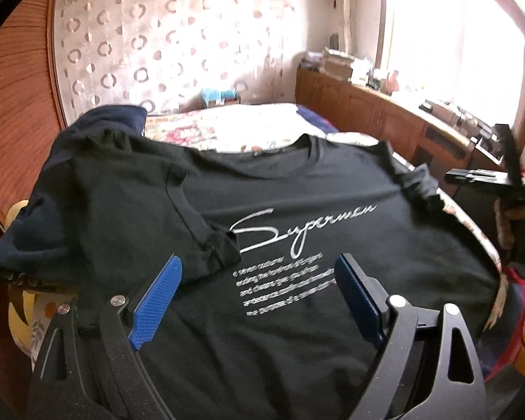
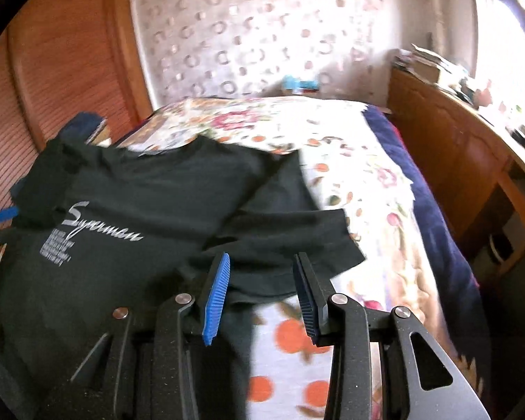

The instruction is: Fold small clothes

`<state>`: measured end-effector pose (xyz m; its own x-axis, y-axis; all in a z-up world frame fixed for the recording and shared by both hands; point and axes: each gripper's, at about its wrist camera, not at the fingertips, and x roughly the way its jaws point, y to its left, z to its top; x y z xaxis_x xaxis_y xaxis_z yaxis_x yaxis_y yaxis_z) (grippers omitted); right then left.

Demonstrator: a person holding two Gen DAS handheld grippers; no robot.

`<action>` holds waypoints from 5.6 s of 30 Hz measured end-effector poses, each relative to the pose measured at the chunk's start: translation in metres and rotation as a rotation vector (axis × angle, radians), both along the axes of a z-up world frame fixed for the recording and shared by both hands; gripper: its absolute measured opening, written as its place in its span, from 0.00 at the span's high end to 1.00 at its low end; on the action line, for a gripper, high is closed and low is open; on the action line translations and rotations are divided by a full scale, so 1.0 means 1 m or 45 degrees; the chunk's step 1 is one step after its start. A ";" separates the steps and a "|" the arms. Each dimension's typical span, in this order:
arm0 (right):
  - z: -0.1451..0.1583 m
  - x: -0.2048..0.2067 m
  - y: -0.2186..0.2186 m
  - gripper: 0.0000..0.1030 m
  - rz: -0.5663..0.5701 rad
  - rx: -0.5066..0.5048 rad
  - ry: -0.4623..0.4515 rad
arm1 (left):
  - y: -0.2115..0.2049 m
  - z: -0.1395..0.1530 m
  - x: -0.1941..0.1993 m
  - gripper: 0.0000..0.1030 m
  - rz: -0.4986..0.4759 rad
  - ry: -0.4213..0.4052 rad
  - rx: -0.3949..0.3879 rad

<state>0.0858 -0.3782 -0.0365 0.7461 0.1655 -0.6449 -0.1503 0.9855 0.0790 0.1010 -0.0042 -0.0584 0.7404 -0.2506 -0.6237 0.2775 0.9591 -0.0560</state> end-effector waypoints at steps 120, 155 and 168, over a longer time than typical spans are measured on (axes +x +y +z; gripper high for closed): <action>-0.031 0.007 0.074 0.54 0.165 -0.154 0.071 | 0.076 0.019 0.010 0.13 0.230 -0.071 0.010; -0.044 0.020 0.071 0.41 0.129 -0.155 0.113 | 0.106 0.014 0.129 0.93 0.183 0.120 0.008; -0.042 0.022 0.066 0.41 0.131 -0.126 0.110 | 0.049 0.038 0.041 0.93 -0.002 -0.072 0.004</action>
<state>0.1079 -0.3124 -0.0785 0.6693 0.1709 -0.7231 -0.2478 0.9688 -0.0004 0.1422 0.0452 -0.0200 0.7744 -0.2496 -0.5814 0.2813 0.9589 -0.0370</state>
